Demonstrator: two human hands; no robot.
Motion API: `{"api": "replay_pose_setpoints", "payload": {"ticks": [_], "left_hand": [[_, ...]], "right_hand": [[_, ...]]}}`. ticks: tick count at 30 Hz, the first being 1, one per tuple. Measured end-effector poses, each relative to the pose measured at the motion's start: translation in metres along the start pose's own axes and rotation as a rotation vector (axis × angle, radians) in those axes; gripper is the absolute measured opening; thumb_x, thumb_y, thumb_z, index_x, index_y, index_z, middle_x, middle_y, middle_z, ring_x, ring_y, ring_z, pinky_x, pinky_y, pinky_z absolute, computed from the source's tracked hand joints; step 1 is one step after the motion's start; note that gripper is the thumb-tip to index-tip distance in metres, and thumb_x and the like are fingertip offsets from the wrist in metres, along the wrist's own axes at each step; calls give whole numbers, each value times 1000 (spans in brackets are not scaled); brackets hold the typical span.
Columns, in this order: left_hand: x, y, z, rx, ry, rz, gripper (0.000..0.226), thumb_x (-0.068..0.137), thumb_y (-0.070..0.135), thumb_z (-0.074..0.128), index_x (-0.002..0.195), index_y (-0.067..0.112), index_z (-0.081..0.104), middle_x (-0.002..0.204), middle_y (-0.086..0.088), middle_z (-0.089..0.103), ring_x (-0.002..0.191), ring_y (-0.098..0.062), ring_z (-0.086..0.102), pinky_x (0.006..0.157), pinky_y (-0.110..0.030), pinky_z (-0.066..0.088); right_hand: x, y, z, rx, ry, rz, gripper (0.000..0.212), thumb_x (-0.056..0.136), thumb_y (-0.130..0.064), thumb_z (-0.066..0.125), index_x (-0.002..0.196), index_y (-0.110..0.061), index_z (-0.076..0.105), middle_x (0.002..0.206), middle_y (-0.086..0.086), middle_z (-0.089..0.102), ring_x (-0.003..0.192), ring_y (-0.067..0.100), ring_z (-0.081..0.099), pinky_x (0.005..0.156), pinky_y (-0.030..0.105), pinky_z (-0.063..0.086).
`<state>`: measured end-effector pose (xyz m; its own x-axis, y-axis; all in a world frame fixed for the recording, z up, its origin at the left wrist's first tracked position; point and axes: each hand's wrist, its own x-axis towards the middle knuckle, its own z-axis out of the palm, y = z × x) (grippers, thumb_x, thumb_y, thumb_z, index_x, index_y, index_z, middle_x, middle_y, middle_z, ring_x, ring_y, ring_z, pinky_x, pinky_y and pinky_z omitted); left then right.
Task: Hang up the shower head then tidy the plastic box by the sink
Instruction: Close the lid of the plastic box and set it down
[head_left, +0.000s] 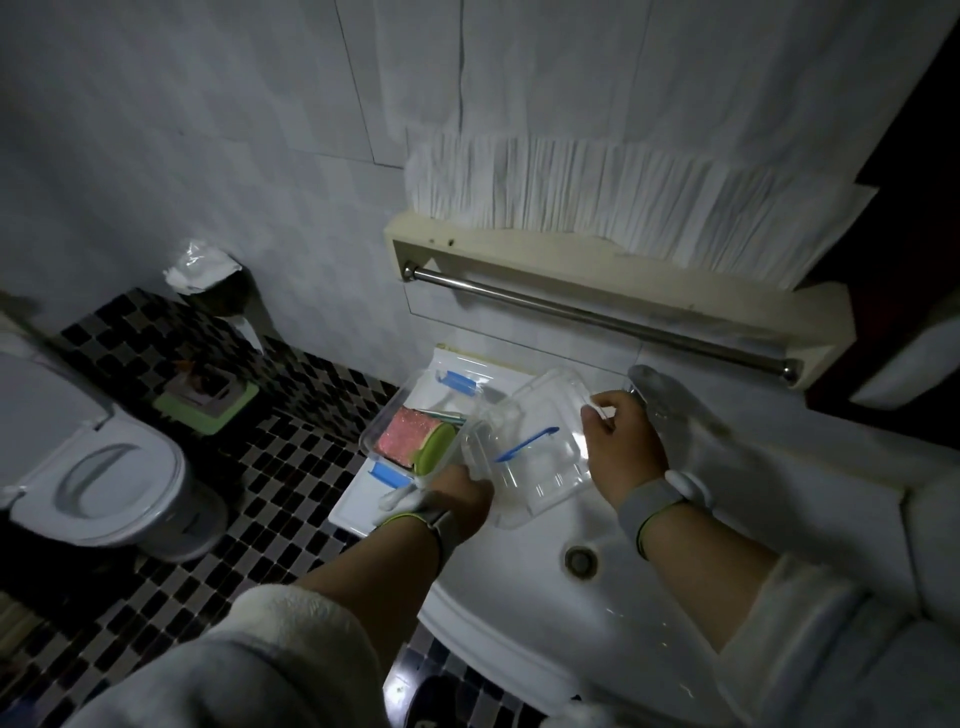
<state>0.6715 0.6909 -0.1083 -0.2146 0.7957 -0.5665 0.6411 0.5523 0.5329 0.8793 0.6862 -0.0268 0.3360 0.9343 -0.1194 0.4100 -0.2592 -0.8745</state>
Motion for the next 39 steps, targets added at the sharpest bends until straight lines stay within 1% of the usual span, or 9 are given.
{"api": "replay_pose_setpoints", "payload": {"ticks": [2, 4, 6, 10, 16, 22, 28, 35, 39], "left_hand": [[32, -12, 6, -69, 39, -27, 53, 57, 55, 47, 90, 17, 65, 92, -14, 76, 86, -36, 72, 83, -52, 59], [3, 1, -17, -178, 51, -51, 33, 75, 39, 53, 78, 8, 63, 78, -16, 74, 71, -35, 72, 76, -49, 62], [-56, 31, -42, -270, 46, -47, 17, 91, 16, 51, 85, 2, 58, 77, -19, 67, 62, -33, 66, 66, -42, 61], [-67, 31, -59, -390, 82, -73, 16, 95, 5, 49, 92, -7, 59, 68, -21, 62, 44, -25, 59, 44, -29, 55], [-52, 17, -72, -422, 116, -110, 21, 89, 11, 54, 82, -6, 64, 74, -25, 71, 63, -39, 73, 61, -53, 62], [-9, -10, -96, -410, 128, -173, 28, 91, 14, 50, 85, -8, 66, 82, -24, 73, 59, -35, 67, 60, -41, 58], [75, -75, -64, -202, 137, -222, 54, 66, 55, 42, 75, 10, 70, 69, -12, 73, 71, -37, 73, 71, -52, 62], [35, -25, -99, -217, 198, -255, 37, 86, 26, 52, 102, -4, 67, 99, -25, 72, 92, -41, 70, 83, -48, 59], [43, -24, -99, -118, 184, -292, 36, 91, 27, 53, 106, -3, 66, 104, -23, 70, 98, -41, 68, 81, -41, 54]], "right_hand": [[6, -3, 2, -7, -15, -3, 19, 95, -38, 54, 112, -30, 58, 91, -2, 65, 81, 21, 62, 61, 24, 43], [14, -7, 7, -39, -40, -37, 22, 95, -37, 54, 114, -31, 62, 98, -1, 63, 86, 22, 61, 73, 27, 45], [20, -11, 8, -134, -56, -98, 27, 97, -34, 52, 121, -31, 65, 113, 4, 60, 92, 19, 55, 87, 26, 42], [28, -24, 18, -355, -101, -151, 38, 102, -28, 43, 139, -28, 55, 141, 6, 44, 116, 25, 53, 93, 24, 29], [45, -35, 52, -375, -135, -239, 33, 101, -23, 48, 133, -23, 57, 136, 6, 50, 113, 26, 59, 93, 29, 45], [82, -55, 123, -479, -256, -297, 34, 101, -20, 45, 133, -24, 57, 135, 4, 51, 116, 26, 57, 93, 29, 44], [101, -54, 147, -571, -304, -296, 41, 98, -23, 43, 137, -27, 53, 140, 3, 50, 115, 27, 59, 97, 32, 47], [125, -51, 177, -781, -428, -249, 55, 84, -46, 32, 136, -41, 49, 135, -1, 51, 116, 31, 56, 96, 48, 50], [137, -45, 193, -849, -499, -247, 45, 86, -24, 42, 127, -28, 62, 123, 10, 57, 110, 35, 55, 94, 46, 48]]}}
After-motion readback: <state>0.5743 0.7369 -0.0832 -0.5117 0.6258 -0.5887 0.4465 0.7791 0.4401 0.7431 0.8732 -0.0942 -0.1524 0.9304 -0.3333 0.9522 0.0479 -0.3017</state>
